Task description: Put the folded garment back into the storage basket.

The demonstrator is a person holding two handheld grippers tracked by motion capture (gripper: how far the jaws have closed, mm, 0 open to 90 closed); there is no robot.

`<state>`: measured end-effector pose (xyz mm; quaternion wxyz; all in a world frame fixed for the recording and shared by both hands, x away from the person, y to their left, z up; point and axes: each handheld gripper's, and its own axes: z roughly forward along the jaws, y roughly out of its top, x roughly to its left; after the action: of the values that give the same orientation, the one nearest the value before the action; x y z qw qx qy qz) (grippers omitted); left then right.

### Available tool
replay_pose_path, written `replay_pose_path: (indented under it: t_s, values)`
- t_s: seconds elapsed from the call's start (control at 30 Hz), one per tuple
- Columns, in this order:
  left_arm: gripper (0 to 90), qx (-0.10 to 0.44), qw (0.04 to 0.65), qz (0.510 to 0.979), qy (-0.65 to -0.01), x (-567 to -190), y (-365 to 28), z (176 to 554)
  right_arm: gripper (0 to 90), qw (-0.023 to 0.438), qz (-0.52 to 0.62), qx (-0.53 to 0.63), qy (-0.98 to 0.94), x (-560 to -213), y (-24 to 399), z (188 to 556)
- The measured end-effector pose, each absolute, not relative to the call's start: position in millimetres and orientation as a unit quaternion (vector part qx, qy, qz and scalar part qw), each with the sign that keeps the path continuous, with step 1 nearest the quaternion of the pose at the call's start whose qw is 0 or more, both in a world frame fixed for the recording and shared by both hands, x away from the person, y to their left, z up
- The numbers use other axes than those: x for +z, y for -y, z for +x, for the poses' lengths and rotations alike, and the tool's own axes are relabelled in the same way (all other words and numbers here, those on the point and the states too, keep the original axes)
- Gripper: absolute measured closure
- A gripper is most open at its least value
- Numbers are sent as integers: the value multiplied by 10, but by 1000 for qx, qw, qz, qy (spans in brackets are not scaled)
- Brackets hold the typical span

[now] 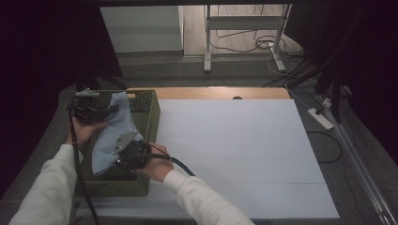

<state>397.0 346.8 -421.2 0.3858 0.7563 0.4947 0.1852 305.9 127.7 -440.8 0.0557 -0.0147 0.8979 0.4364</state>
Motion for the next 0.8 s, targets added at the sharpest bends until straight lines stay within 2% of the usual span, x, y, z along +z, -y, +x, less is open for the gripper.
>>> replay_pose_path:
  t_s: [0.8]
  values:
    - [786,173,360,782,-479,-4377,-3340,4197,764,66,-8,414,-908,-4500,-1427,3165]
